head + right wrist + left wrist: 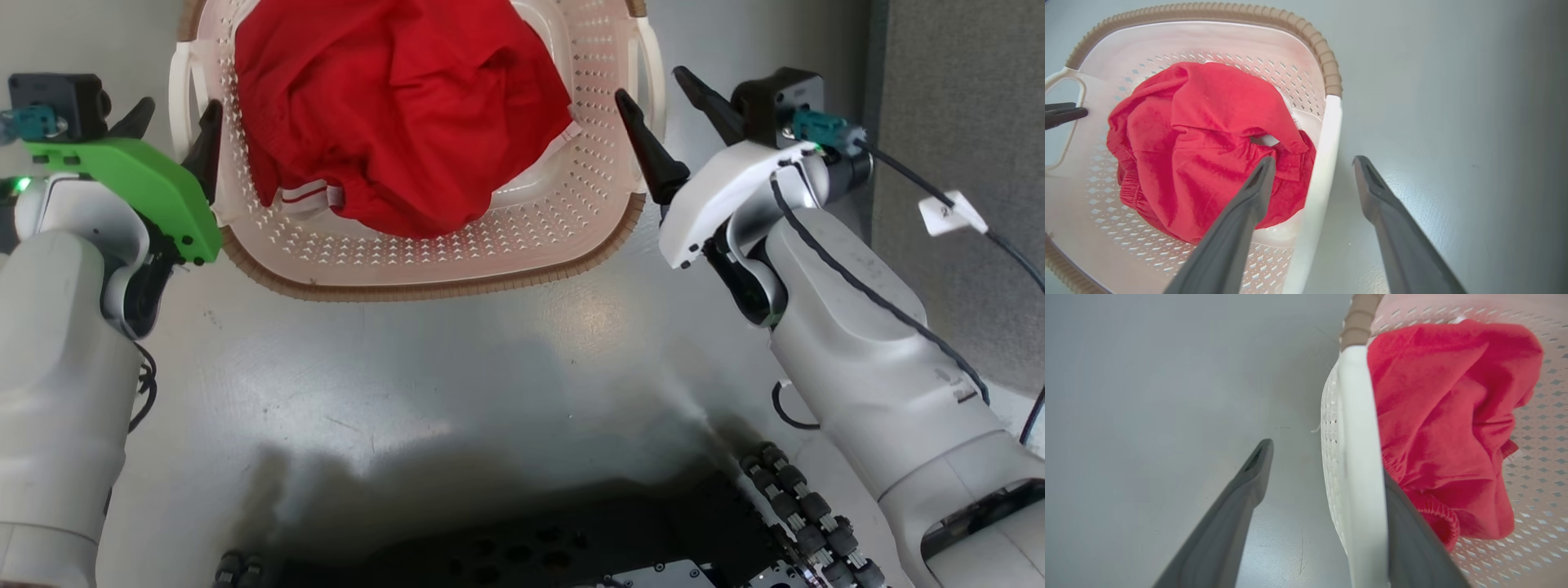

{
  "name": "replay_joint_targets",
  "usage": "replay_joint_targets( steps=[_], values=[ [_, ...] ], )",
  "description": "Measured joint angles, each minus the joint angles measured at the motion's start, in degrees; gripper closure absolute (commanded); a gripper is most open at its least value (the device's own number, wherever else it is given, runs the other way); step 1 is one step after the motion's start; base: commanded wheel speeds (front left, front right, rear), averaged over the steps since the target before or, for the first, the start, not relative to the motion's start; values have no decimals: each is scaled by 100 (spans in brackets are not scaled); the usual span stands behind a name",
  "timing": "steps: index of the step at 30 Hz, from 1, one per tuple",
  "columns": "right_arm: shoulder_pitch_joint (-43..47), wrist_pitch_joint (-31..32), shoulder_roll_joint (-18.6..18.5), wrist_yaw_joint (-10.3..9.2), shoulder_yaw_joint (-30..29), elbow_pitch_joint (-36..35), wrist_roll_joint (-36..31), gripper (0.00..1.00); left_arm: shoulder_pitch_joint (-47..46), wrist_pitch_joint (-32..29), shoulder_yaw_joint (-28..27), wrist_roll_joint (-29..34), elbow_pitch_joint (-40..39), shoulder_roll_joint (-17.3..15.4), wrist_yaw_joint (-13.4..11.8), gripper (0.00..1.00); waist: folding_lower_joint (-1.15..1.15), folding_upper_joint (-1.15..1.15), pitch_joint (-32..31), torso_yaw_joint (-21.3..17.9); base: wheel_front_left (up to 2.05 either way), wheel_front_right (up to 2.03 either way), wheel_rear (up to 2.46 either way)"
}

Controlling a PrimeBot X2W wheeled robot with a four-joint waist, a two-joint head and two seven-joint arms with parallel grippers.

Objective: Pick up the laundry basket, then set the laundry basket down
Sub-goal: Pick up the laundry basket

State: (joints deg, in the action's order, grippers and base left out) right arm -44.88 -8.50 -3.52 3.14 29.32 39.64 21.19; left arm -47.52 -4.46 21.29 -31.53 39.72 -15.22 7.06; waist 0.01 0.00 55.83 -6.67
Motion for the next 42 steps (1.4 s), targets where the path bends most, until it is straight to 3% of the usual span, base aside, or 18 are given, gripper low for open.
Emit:
replay_joint_targets(
  steps=[16,17,18,19,20,21,25,42],
  values=[
    [-584,483,-9,40,524,555,811,0,-625,-3,550,-268,437,80,7,0,0,0,327,100,0,0,0],
    [-599,508,-12,40,572,602,844,0,-633,-3,601,-289,456,85,7,5,0,0,336,110,0,0,0],
    [-613,522,-12,49,621,623,893,0,-636,-4,645,-328,475,88,7,52,-1,0,343,119,0,0,0],
    [-636,598,-10,83,652,641,988,63,-642,-5,673,-374,488,102,7,100,-1,0,348,127,0,0,0],
    [-652,616,-7,90,677,655,1050,93,-649,-5,695,-389,498,118,8,100,-1,0,354,135,0,0,0],
    [-670,623,-8,90,699,668,1072,100,-656,-5,723,-413,503,135,23,100,-1,0,359,142,0,0,0],
    [-743,778,18,20,804,803,1265,100,-725,-8,842,-681,528,194,48,100,-1,0,375,171,0,0,0],
    [-911,865,-9,30,1204,1136,1625,100,-823,41,1267,-1209,818,207,45,100,-1,0,199,209,0,0,0]
  ],
)
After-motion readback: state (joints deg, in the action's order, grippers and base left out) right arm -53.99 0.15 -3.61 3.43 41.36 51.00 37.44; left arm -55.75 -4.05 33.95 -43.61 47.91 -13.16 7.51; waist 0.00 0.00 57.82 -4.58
